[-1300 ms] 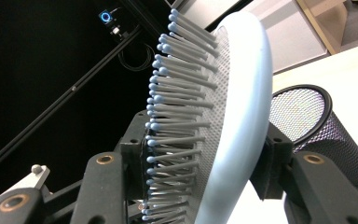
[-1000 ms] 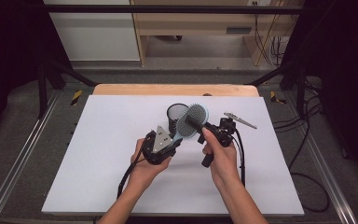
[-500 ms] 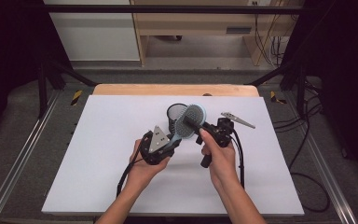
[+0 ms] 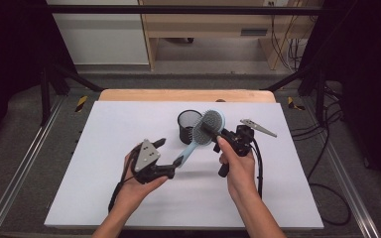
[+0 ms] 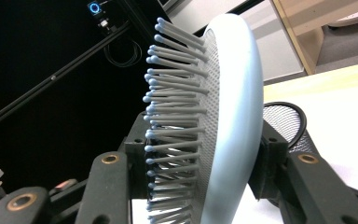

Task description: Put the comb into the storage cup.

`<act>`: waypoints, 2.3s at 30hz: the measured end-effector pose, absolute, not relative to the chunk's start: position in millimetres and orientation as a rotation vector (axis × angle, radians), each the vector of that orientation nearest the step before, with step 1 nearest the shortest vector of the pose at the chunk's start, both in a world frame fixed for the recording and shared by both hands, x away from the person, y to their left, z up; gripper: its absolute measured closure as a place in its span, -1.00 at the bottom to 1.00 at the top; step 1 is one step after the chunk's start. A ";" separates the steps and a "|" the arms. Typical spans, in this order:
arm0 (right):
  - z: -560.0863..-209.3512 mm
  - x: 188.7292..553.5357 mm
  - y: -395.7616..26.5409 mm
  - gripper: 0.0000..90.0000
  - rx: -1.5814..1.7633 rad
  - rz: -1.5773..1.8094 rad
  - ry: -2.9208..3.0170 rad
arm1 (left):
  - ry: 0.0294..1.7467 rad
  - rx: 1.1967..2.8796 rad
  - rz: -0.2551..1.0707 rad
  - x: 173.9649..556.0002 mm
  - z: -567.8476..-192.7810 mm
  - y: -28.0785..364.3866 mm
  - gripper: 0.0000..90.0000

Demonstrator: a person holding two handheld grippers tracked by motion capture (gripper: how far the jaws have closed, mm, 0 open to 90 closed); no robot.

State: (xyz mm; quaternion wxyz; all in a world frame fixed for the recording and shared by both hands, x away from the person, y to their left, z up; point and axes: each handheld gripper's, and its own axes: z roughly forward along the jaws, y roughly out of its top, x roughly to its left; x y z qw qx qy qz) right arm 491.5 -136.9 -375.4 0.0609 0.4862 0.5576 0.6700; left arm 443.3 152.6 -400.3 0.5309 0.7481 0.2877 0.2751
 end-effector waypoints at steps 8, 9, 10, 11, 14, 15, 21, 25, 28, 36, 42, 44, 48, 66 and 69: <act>-362.3 495.7 -140.6 0.15 1.448 2.007 1.693 | 0.837 1.691 0.734 425.0 -414.4 225.1 -0.89; -360.0 497.1 -140.1 0.15 1.444 2.004 1.692 | 0.842 1.663 0.774 422.9 -417.5 232.7 -0.89; -357.7 498.5 -139.1 0.15 1.439 2.003 1.692 | 0.831 1.639 0.802 421.8 -420.9 238.9 -0.89; -355.5 499.9 -137.8 0.15 1.436 1.999 1.694 | 0.840 1.635 0.789 423.0 -422.6 243.4 -0.90; -348.5 504.3 -133.0 0.15 1.432 1.989 1.698 | 0.869 1.632 0.777 426.2 -424.3 254.7 -0.90; -348.5 504.3 -133.0 0.15 1.432 1.989 1.698 | 0.869 1.632 0.777 426.2 -424.3 254.7 -0.90; -332.8 515.2 -127.0 0.15 1.417 1.993 1.695 | 0.951 1.616 0.763 429.0 -440.4 275.4 -0.90; -325.7 520.3 -128.3 0.15 1.410 2.015 1.677 | 0.991 1.582 0.753 430.8 -442.5 286.6 -0.90; -321.2 524.8 -129.0 0.15 1.416 2.020 1.661 | 1.006 1.580 0.759 431.3 -445.9 291.0 -0.90; -312.0 540.1 -123.4 0.14 1.410 1.991 1.652 | 1.020 1.563 0.761 432.6 -448.4 296.6 -0.90; -309.8 555.1 -122.2 0.14 1.440 2.001 1.614 | 1.014 1.563 0.757 432.4 -449.0 296.3 -0.90; -308.9 559.8 -122.4 0.14 1.447 2.005 1.602 | 1.014 1.560 0.762 432.2 -448.9 297.2 -0.90; -307.3 567.5 -120.2 0.14 1.458 1.994 1.585 | 1.023 1.531 0.737 433.1 -449.1 297.8 -0.90; -296.5 588.0 -132.8 0.14 1.464 1.936 1.506 | 1.003 1.532 0.729 432.8 -449.8 297.8 -0.90; -296.1 587.3 -135.1 0.14 1.452 1.914 1.514 | 1.004 1.534 0.725 433.2 -450.3 297.4 -0.90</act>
